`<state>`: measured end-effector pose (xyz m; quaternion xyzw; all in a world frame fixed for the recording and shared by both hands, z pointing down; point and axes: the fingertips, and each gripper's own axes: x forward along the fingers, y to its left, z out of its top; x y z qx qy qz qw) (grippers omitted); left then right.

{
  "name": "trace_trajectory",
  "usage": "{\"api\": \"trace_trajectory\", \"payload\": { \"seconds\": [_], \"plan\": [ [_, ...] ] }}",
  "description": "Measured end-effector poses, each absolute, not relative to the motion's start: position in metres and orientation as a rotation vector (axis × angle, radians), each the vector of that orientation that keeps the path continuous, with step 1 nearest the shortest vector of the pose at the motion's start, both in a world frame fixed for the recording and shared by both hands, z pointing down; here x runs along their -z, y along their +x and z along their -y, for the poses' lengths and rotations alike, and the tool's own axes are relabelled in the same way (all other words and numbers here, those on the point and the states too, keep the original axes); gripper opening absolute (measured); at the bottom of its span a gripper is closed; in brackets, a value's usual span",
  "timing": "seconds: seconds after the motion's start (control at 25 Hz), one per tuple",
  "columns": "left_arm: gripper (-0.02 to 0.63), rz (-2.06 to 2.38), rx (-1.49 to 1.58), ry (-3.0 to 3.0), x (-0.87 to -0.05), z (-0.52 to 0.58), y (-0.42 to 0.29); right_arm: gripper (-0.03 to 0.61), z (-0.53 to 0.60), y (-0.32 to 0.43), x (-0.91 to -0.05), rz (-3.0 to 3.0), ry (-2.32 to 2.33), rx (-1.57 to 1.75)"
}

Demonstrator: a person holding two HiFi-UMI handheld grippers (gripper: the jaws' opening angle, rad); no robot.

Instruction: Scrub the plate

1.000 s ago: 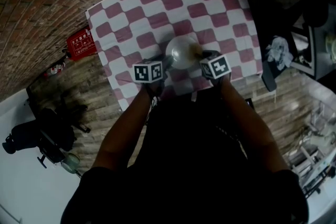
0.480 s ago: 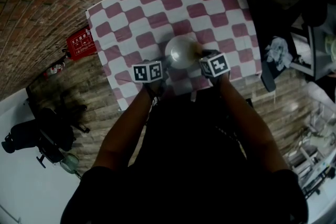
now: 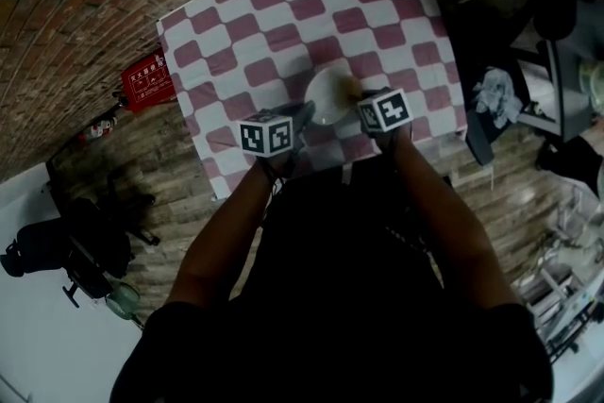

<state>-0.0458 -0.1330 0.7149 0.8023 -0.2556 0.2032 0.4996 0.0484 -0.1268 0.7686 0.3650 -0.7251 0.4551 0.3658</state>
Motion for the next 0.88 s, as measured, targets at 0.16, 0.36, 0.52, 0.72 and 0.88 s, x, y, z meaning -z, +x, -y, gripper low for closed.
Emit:
{"api": "trace_trajectory", "payload": {
  "seconds": [0.16, 0.36, 0.52, 0.72, 0.88],
  "plan": [
    [0.021, 0.596, -0.564, 2.066, -0.695, 0.125, -0.037, 0.046, 0.138, 0.057, -0.744, 1.861, 0.968, -1.109],
    [0.021, 0.577, -0.548, 2.142, -0.667, 0.127, -0.035, 0.046, 0.165, 0.034, -0.678, 1.967, 0.982, -0.921],
    [0.02, 0.619, -0.456, 2.148, -0.636, 0.141, -0.046, 0.046, 0.171, -0.009, -0.625, 2.063, 0.897, -0.709],
    [0.018, 0.735, -0.299, 2.194, -0.586, 0.167, -0.071, 0.046, 0.151, -0.047, -0.608, 2.092, 0.765, -0.637],
    [0.023, 0.829, -0.229, 2.206, -0.556, 0.175, -0.099, 0.046, 0.14, -0.055, -0.613, 2.074, 0.716, -0.663]
  ]
}}
